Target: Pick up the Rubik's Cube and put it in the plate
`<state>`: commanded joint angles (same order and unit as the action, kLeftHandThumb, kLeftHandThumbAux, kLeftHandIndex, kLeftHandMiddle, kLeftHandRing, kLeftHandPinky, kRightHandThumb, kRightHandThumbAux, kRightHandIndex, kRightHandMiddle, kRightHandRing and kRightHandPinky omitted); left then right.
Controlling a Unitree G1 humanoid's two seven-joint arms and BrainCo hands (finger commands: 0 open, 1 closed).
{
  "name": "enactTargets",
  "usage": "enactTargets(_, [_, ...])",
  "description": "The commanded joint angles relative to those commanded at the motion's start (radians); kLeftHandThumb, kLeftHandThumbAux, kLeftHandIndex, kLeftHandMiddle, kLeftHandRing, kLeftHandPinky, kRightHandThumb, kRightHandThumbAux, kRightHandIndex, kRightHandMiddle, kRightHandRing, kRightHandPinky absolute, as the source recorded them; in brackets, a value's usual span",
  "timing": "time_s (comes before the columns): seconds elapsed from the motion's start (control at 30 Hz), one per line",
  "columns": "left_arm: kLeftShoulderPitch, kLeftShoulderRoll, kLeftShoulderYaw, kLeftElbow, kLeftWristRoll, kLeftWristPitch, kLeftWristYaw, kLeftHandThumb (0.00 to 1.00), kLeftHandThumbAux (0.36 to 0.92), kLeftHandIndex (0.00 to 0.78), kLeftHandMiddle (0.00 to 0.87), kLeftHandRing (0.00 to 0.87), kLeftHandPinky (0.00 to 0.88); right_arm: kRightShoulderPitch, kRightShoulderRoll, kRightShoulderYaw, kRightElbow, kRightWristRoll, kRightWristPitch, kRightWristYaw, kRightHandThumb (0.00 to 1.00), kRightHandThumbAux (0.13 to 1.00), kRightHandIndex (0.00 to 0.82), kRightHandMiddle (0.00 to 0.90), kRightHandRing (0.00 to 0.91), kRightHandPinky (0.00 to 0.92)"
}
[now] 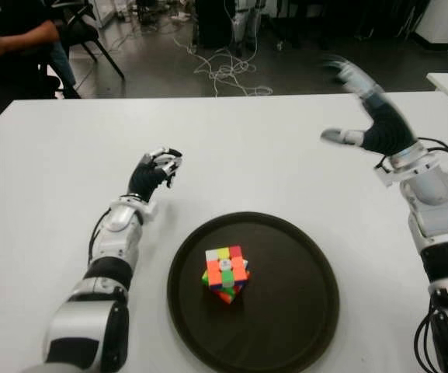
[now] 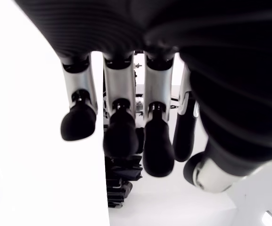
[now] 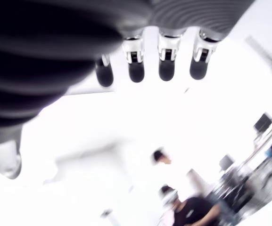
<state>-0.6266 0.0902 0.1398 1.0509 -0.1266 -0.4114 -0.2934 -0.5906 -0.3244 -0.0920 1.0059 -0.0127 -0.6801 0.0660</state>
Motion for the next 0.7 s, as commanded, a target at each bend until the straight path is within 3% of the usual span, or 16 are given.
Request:
enactTargets(0.1, [0.000, 0.001, -0.004, 0.000, 0.006, -0.004, 0.006, 0.683, 0.719, 0.431, 0.741, 0.760, 0.763, -0.023, 0.056, -0.012, 0.086, 0.022, 0.092, -0.042, 0.184, 0.645, 0.161, 0.221, 0.205, 0.223])
enactTargets(0.17, [0.000, 0.003, -0.007, 0.002, 0.012, -0.009, 0.011, 0.683, 0.719, 0.431, 0.742, 0.760, 0.763, -0.072, 0.083, -0.026, 0.138, 0.042, 0.203, -0.058, 0.207, 0.679, 0.189, 0.247, 0.239, 0.267])
enactTargets(0.3, [-0.002, 0.006, -0.010, 0.005, 0.016, -0.011, 0.015, 0.683, 0.719, 0.431, 0.740, 0.758, 0.760, -0.093, 0.119, -0.027, 0.095, 0.050, 0.285, -0.078, 0.235, 0.718, 0.204, 0.260, 0.269, 0.313])
enactTargets(0.4, [-0.005, 0.005, -0.009, 0.010, 0.017, -0.014, 0.018, 0.683, 0.719, 0.432, 0.741, 0.758, 0.760, -0.062, 0.138, -0.017, 0.005, 0.044, 0.289, -0.087, 0.242, 0.738, 0.204, 0.258, 0.271, 0.314])
enactTargets(0.53, [-0.007, 0.004, -0.009, 0.013, 0.019, -0.014, 0.020, 0.684, 0.719, 0.432, 0.742, 0.758, 0.760, -0.009, 0.138, -0.013, -0.103, 0.036, 0.290, -0.086, 0.244, 0.751, 0.202, 0.260, 0.270, 0.309])
enactTargets(0.7, [-0.007, 0.003, -0.008, 0.012, 0.025, -0.012, 0.022, 0.684, 0.719, 0.432, 0.741, 0.758, 0.758, 0.004, 0.141, -0.015, -0.104, 0.023, 0.265, -0.090, 0.215, 0.759, 0.187, 0.262, 0.263, 0.294])
